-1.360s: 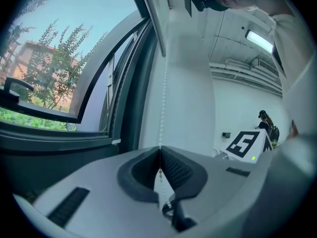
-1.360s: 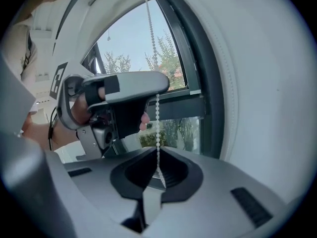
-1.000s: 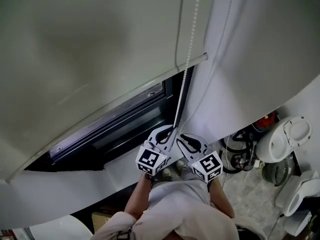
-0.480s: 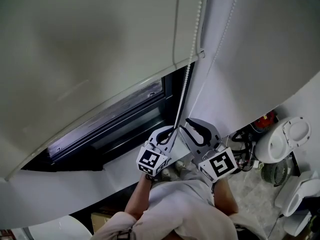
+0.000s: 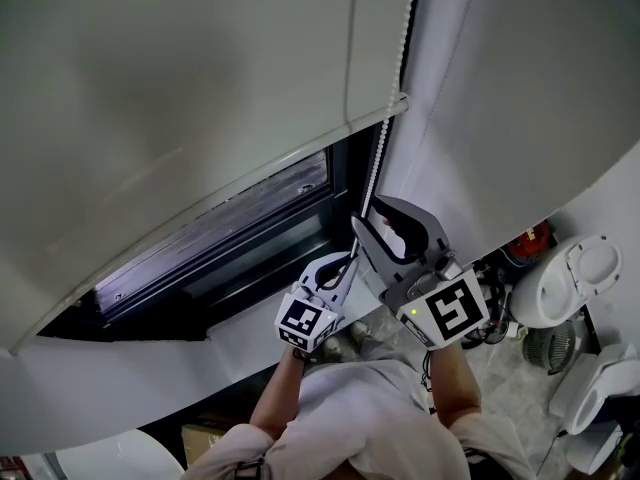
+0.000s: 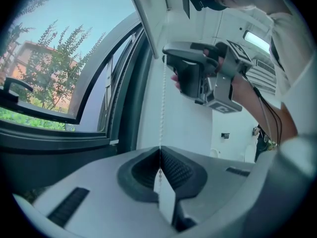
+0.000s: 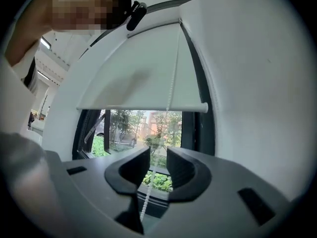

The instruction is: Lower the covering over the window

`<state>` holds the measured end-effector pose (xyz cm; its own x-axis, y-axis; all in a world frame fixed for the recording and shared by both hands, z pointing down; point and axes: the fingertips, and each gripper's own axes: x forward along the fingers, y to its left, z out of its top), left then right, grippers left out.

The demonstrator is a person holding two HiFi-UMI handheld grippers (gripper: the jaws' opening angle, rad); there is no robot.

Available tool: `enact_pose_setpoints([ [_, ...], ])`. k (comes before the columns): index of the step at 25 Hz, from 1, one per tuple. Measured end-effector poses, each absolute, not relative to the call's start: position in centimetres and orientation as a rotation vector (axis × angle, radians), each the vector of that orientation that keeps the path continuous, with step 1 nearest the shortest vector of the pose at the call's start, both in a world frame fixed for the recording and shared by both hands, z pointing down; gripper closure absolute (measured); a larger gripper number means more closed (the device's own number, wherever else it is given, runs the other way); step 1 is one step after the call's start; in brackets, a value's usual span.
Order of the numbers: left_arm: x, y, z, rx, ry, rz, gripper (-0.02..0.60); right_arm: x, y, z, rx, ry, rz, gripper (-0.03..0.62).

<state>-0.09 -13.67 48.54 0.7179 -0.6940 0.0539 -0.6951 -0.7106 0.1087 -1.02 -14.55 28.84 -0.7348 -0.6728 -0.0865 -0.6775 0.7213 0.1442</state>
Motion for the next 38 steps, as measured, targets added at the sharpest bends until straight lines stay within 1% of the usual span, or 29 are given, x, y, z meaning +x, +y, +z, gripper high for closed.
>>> enact_pose_setpoints([
  [6,-0.2,-13.6,48.6,2.803,-1.137,0.012,0.568,-1.4,-15.3,27.0,-1.120,2.862,0.269,0.514],
  [8,-0.1,-13.6,48.6,2.805,-1.133,0.009,0.568,-1.5,-15.5,27.1,-1.119,2.862,0.257,0.566],
  [9,-0.1,-13.6,48.6,2.805,-1.131,0.006,0.568,-1.5,-15.5,27.2,-1.118,2.853,0.241,0.580],
  [11,-0.1,-13.6,48.6,2.805,-1.129,0.002,0.568,-1.4,-15.6,27.3,-1.126,2.823,0.205,0.586],
  [17,-0.3,-13.7,49.0,2.802,-1.141,0.028,0.568,-1.5,-15.6,27.9,-1.157,2.799,0.178,0.594],
  [38,-0.8,-12.8,57.3,2.686,-1.100,0.188,0.566,-2.0,-16.0,36.5,-1.188,2.878,-0.034,0.595],
])
